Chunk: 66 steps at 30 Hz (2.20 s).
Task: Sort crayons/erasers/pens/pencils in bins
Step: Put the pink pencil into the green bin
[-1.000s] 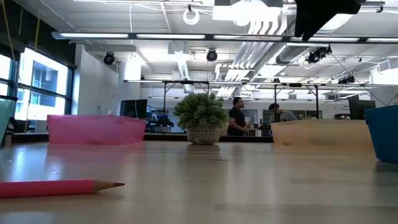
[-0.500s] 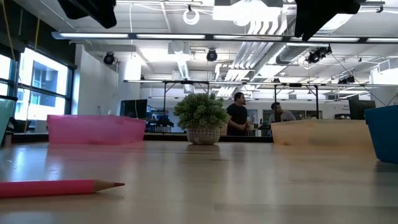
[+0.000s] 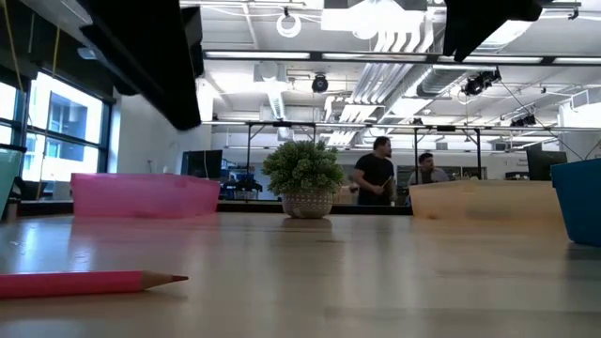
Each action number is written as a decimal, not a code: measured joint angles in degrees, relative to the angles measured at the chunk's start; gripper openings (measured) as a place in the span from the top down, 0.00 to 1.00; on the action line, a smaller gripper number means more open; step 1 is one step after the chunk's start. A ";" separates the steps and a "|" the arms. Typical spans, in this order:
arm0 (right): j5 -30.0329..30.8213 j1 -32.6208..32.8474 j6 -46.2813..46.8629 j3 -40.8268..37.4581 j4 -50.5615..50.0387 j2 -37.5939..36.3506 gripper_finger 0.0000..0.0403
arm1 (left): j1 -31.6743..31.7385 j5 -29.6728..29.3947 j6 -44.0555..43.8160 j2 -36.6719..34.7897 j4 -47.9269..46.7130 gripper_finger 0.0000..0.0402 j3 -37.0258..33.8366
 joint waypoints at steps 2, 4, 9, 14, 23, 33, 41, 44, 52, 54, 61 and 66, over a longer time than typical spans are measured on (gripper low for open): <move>0.02 0.00 0.00 0.00 0.00 -0.02 0.76 | 0.22 0.06 0.11 0.83 -0.02 0.70 0.00; 0.00 0.00 0.00 0.00 0.00 -0.02 0.76 | 0.22 0.15 0.15 1.80 0.43 0.69 0.00; 0.00 0.00 0.00 0.00 0.02 -0.02 0.76 | -0.15 0.03 0.17 4.08 2.57 0.69 -0.01; 0.00 0.00 0.00 0.00 0.04 -0.02 0.76 | -0.36 0.08 0.17 5.29 2.63 0.71 -0.01; 0.02 0.00 0.00 0.00 0.04 -0.02 0.76 | -0.78 -1.05 1.12 5.62 3.62 0.75 -0.02; 0.00 0.00 0.00 0.00 0.09 0.00 0.76 | -1.13 0.46 1.22 8.27 5.69 0.75 0.09; 0.00 0.00 0.00 0.00 0.15 0.02 0.76 | -1.92 -1.18 0.97 10.34 5.27 0.75 0.22; 0.02 0.00 0.00 0.00 0.10 0.01 0.76 | -1.99 -2.10 0.69 11.36 4.02 0.75 0.38; 0.11 0.00 0.00 0.00 0.11 0.02 0.76 | -2.92 -5.28 1.30 12.64 2.57 0.82 0.50; 0.27 0.01 0.01 0.00 0.09 0.02 0.76 | -3.19 -6.23 1.53 12.72 2.41 0.85 0.48; 1.37 0.00 0.02 0.00 0.09 0.02 0.76 | -3.25 -6.58 3.18 12.72 2.16 0.98 0.42; 1.49 0.00 0.00 0.00 0.08 0.02 0.76 | -3.25 -6.34 3.66 12.72 2.16 0.99 0.42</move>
